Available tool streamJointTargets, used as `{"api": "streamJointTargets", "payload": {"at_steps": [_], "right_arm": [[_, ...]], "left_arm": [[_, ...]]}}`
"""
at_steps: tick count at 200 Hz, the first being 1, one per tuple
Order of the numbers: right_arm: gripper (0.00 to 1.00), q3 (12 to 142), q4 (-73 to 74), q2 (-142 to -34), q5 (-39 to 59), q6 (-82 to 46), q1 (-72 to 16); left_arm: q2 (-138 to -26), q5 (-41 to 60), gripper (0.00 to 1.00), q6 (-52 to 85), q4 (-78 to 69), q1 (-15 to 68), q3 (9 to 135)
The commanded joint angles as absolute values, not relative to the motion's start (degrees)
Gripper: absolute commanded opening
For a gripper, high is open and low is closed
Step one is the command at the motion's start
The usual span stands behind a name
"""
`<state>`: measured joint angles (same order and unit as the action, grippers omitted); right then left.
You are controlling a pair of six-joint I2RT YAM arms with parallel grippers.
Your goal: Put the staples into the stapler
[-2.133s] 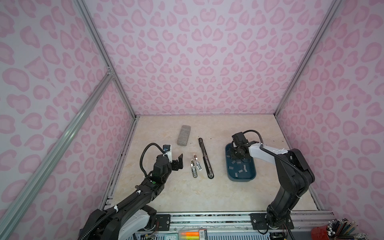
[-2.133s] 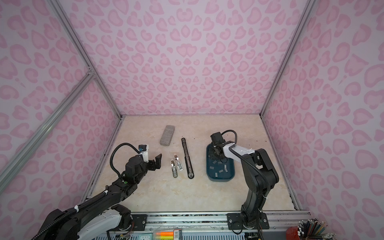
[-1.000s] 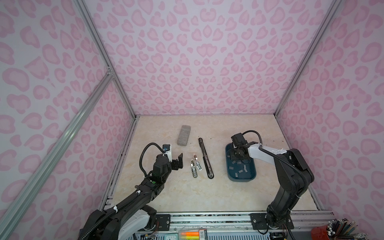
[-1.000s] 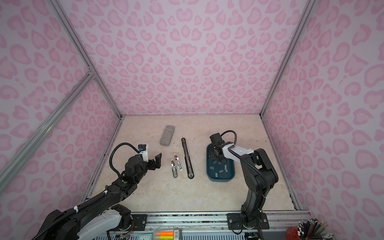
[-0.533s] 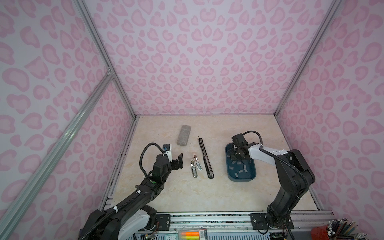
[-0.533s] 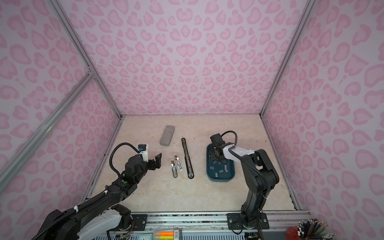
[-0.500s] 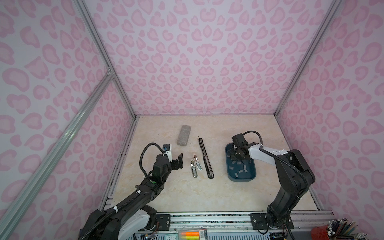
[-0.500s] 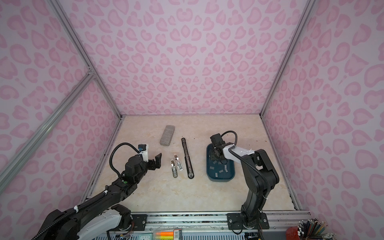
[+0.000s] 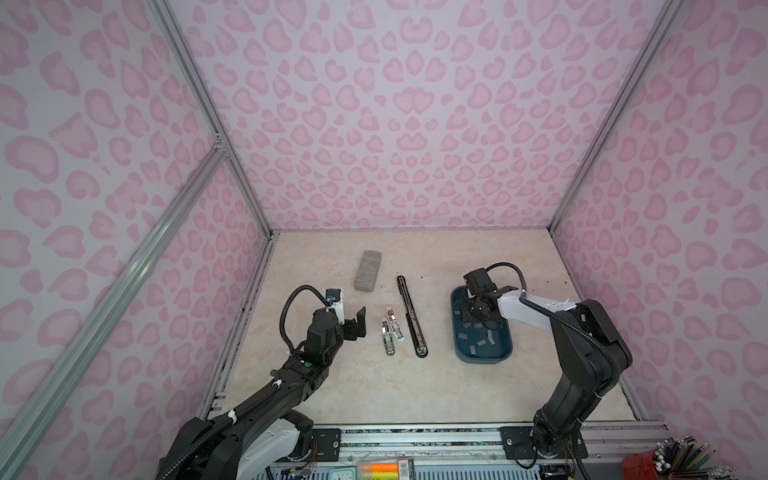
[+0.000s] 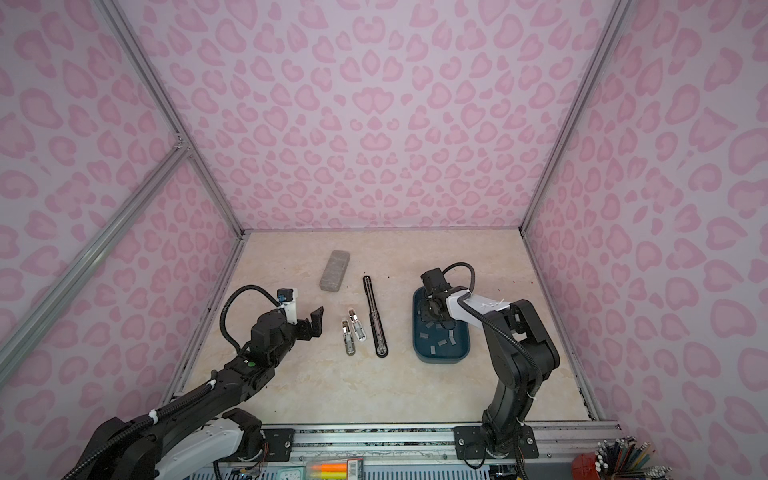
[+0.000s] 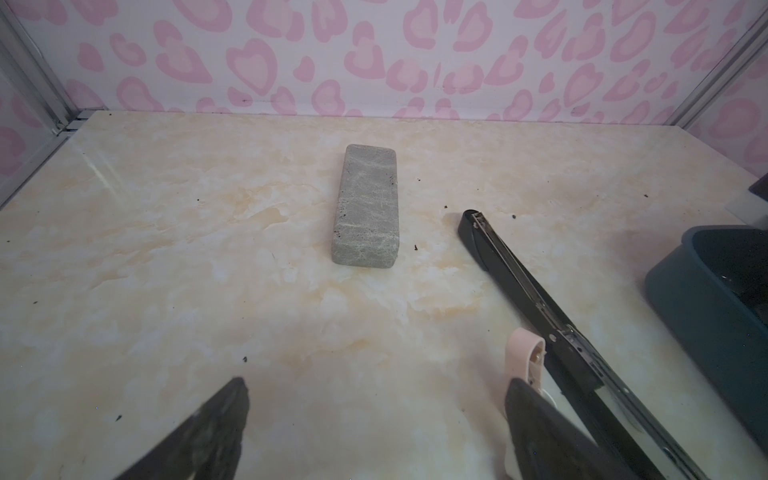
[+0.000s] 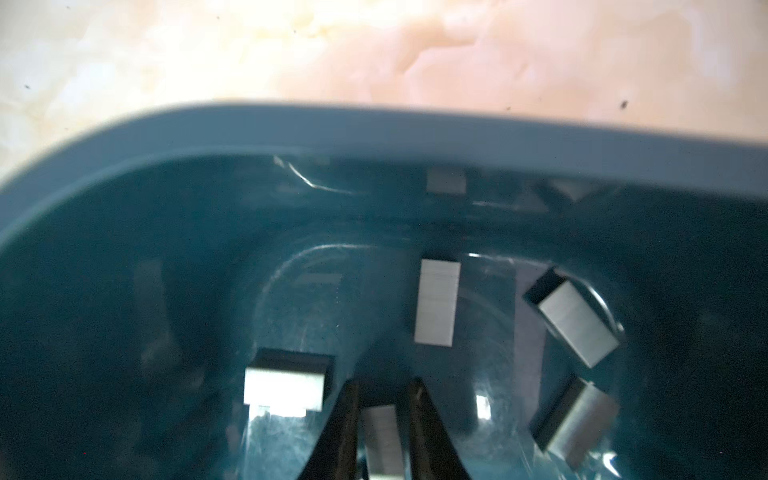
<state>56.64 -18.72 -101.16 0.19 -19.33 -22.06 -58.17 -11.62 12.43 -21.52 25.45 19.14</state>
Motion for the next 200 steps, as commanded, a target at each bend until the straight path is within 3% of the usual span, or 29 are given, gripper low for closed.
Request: {"api": "streamJointTargets", "payload": {"at_steps": [1,95,137,200], "right_arm": [[0.22,55.91,-22.73,-101.81,1.99,-19.74,-22.20],[0.22,54.67,-22.57,-100.85,1.41,-20.08,-22.53],[0.12,54.50,-22.39,-101.09,1.14,-20.25,-22.55],[0.10,54.15,-21.41,-97.55,-0.60,-20.30,-22.68]], "left_arm": [[-58.02,-11.51,0.97,12.32,-23.61,25.31,19.44],[-57.57,-11.29,0.97,12.24,-23.65,25.31,19.19],[-57.65,-11.25,0.97,12.24,-23.67,25.31,19.15],[-56.79,-10.38,0.97,12.22,-23.95,25.32,18.66]]}}
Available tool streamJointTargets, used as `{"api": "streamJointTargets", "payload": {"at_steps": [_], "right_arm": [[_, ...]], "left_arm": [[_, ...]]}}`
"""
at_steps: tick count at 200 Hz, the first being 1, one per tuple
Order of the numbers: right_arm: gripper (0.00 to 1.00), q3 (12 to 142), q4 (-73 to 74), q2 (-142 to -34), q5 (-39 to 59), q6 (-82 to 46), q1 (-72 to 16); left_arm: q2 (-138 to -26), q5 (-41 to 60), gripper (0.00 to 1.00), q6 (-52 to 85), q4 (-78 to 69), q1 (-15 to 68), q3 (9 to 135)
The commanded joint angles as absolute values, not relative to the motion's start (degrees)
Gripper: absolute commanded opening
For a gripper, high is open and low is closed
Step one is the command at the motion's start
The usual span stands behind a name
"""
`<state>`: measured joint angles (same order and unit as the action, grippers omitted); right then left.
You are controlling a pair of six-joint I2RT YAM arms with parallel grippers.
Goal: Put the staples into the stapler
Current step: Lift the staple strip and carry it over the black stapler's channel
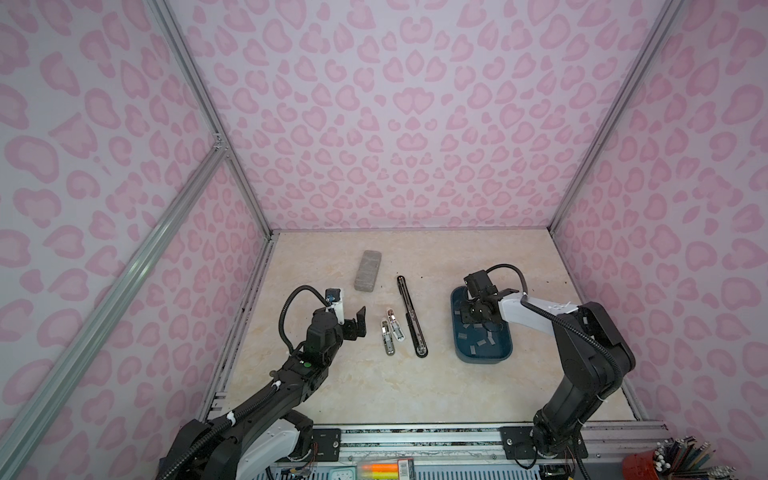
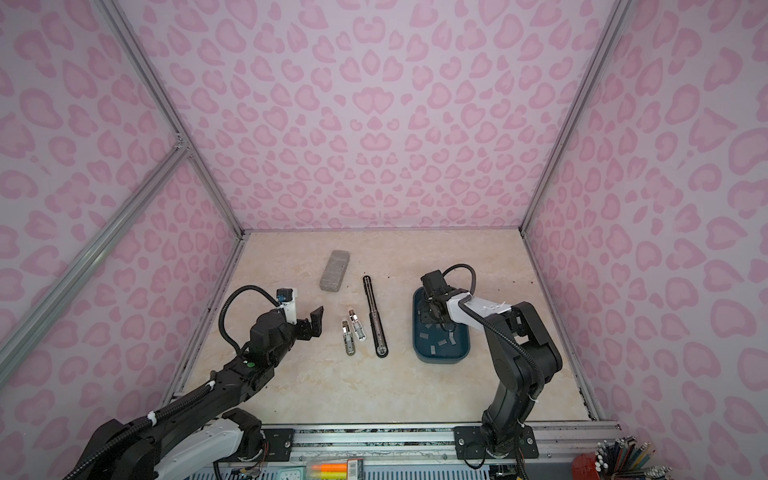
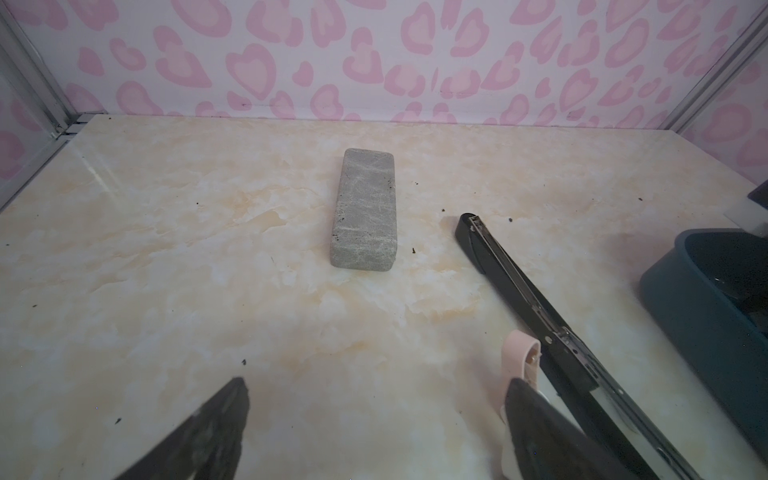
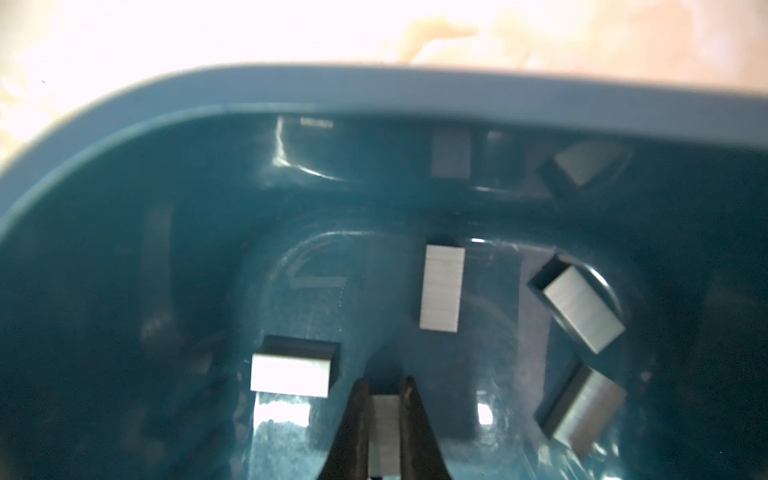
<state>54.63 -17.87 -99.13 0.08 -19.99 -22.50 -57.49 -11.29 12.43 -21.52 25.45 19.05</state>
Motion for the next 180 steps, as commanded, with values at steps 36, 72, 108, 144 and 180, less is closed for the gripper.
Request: {"api": "streamJointTargets", "payload": {"at_steps": [36,72,108,144,180], "right_arm": [[0.10,52.29,-20.75,-89.53,-4.97,-21.29,-24.02],[0.10,50.86,-18.24,-80.90,-11.01,-23.24,-30.41],[0.10,49.84,-10.95,-76.92,-16.20,-22.87,-42.06],[0.07,49.53,-3.11,-79.20,-19.64,-24.69,-51.84],[0.07,49.90,5.45,-86.34,-22.54,-27.23,-58.80]], "left_arm": [[-55.36,-9.58,0.97,13.05,-22.65,25.32,18.28],[-56.31,-11.92,0.97,14.16,-20.32,25.31,19.81],[-57.19,-13.17,0.97,15.20,-21.54,25.32,19.34],[-57.65,-9.75,0.97,14.63,-20.79,25.01,19.66],[-53.30,-6.63,0.97,15.20,-22.41,24.00,16.52]]}}
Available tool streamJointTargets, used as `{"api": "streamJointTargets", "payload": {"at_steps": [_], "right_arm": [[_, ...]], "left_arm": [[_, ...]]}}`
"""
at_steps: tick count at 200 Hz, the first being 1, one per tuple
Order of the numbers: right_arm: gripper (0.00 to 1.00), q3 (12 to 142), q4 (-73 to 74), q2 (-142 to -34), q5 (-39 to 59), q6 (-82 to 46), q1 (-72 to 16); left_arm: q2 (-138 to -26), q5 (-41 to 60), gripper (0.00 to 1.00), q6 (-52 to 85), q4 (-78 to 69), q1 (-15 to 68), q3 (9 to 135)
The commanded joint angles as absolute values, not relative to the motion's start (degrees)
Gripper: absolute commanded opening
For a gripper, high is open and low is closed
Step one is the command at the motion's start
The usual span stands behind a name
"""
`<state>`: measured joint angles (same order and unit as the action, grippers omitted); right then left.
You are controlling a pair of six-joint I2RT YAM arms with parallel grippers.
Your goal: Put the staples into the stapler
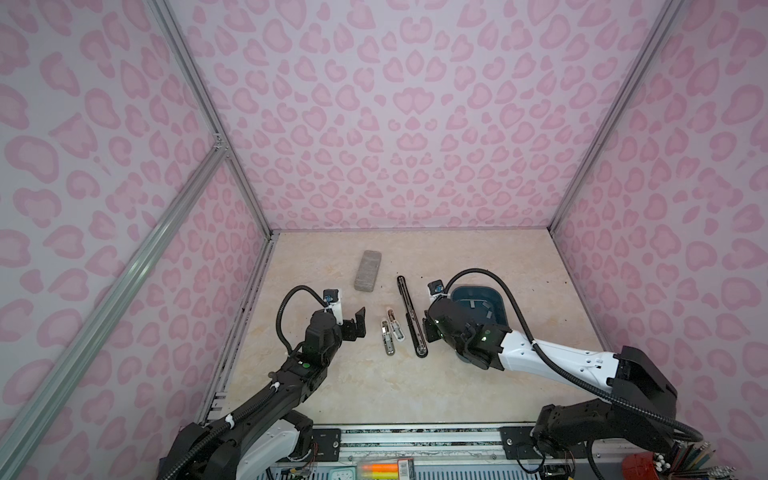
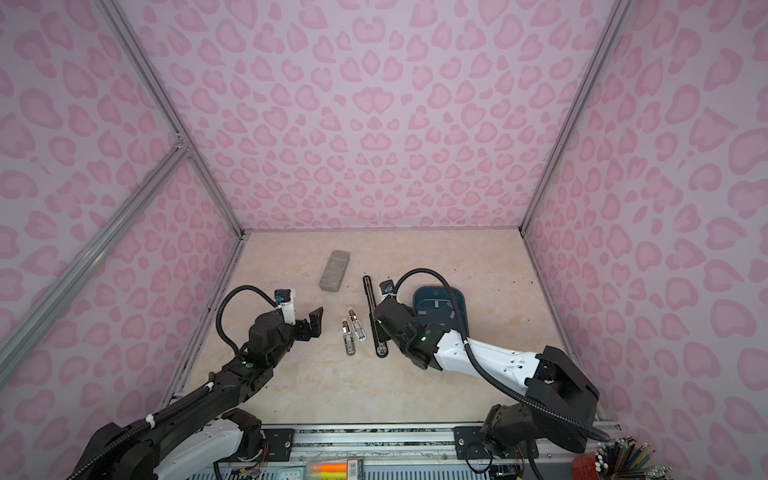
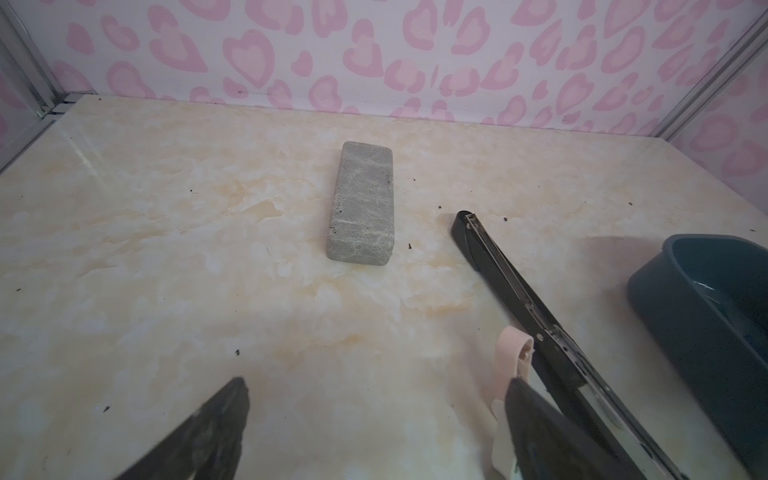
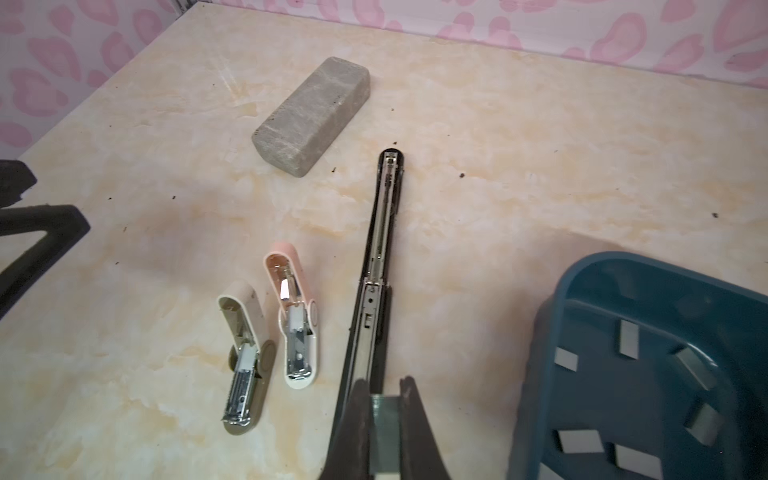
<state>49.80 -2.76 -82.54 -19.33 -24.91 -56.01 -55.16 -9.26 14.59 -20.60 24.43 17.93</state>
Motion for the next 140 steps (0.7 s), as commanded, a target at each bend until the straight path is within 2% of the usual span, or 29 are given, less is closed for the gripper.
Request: {"api": "streamJointTargets", "payload": {"at_steps": [1,33,93,140], "right_arm": [[0.07,49.95,5.63,-86.63,-22.56,-27.24,-58.98],[0.05,51.28,8.49,-93.58,-25.38,-29.62,-61.10],[0.05,52.90,7.84,-97.88,-29.86,-28.00,-60.95],[0.05,50.06,10.50,-97.76,-27.66,-26.66,-58.86]], "left_arm": [[-53.19,-6.52,0.97,15.20,-22.50,24.00,16.43],[-51.73,-6.53,0.97,15.34,-23.27,23.99,15.18],[-48.78,-5.63,0.97,15.56,-23.10,23.99,13.73],[-45.44,-5.77,0.97,15.65,-23.37,23.99,11.98]]}}
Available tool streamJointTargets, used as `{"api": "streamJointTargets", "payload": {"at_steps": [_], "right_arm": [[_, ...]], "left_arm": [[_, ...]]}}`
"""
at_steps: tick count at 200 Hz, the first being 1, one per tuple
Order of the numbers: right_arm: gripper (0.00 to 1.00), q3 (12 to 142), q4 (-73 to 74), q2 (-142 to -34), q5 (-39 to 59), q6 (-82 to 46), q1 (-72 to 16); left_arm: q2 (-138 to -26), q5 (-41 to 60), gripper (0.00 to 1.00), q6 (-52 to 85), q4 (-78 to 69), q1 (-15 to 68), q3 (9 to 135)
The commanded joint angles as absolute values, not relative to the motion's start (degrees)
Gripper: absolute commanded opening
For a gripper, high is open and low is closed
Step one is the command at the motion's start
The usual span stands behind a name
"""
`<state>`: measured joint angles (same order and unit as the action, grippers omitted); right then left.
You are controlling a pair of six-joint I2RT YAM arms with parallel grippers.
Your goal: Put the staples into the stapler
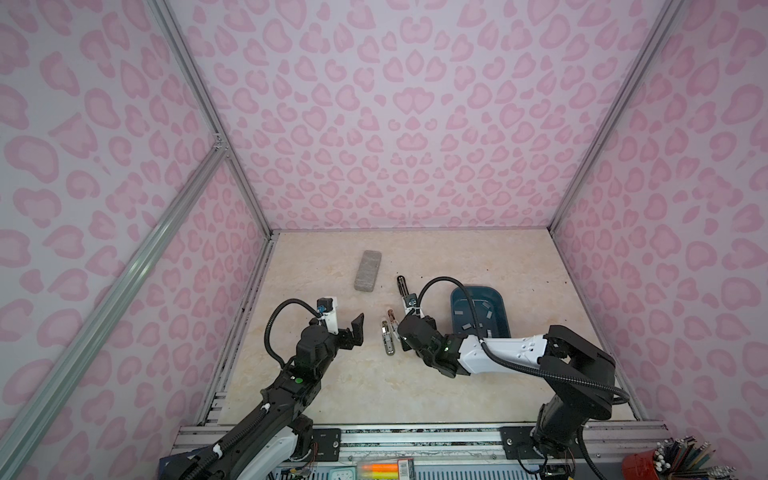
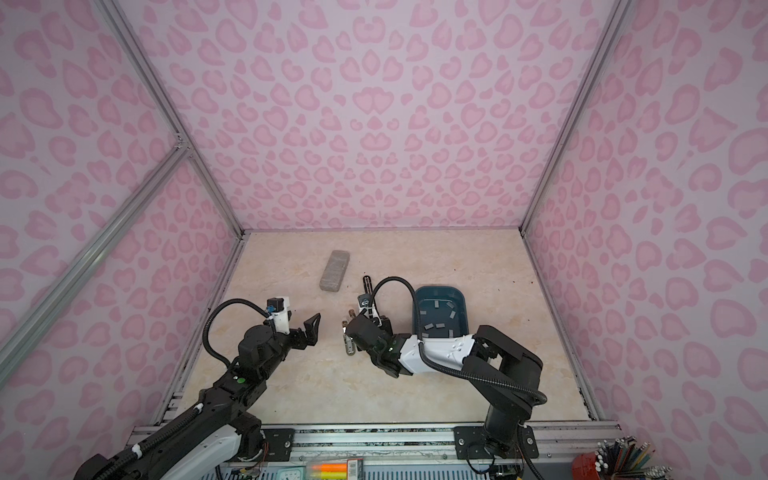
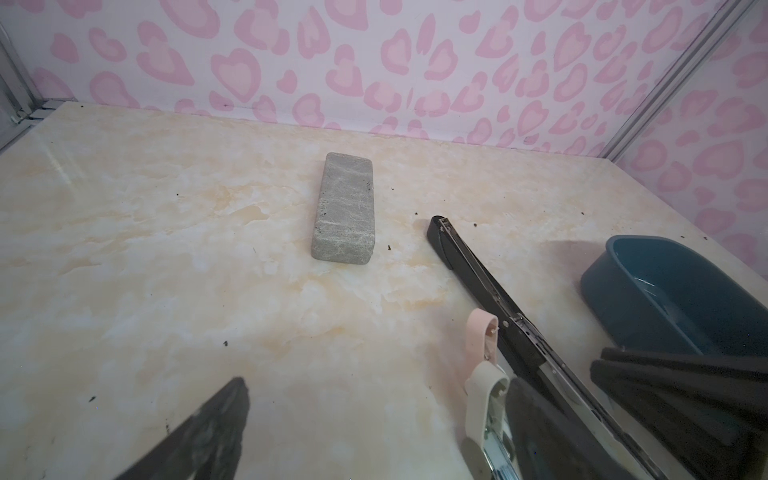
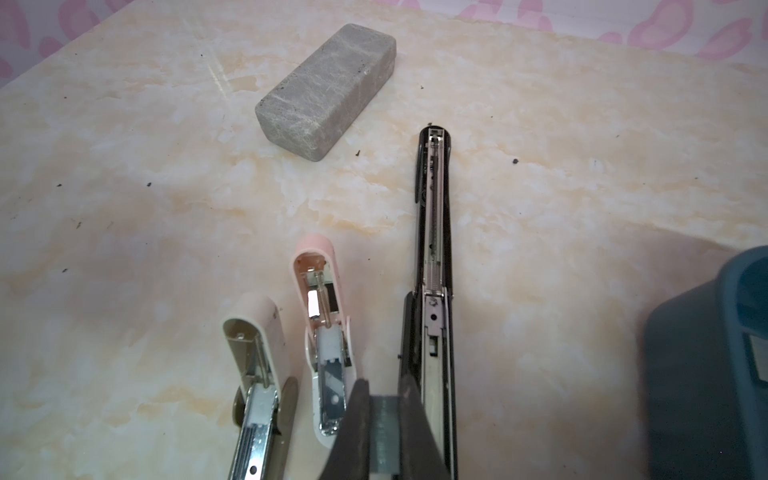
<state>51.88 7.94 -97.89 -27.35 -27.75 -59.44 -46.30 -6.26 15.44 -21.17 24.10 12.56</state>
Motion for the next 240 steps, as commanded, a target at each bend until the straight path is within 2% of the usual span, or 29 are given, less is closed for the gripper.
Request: {"api": "streamJointTargets", "payload": {"at_steps": [1,119,240], "right_arm": [[0.05,49.99,10.52,-97.70,-27.71,-26.65,-58.87],[0.06,45.28,14.23,-96.39,-22.86,-27.50,-56.91],[0.06,44.39,14.34,-96.88,-22.07,-28.15,-56.95]], "left_arm": [[-45.44,-5.83,0.97,15.64,-23.33,23.99,12.01],[-45.42,-5.89,0.97,15.82,-22.96,23.99,12.06],[-45.92,-5.54,0.97,15.72,-23.03,24.00,12.31]]}}
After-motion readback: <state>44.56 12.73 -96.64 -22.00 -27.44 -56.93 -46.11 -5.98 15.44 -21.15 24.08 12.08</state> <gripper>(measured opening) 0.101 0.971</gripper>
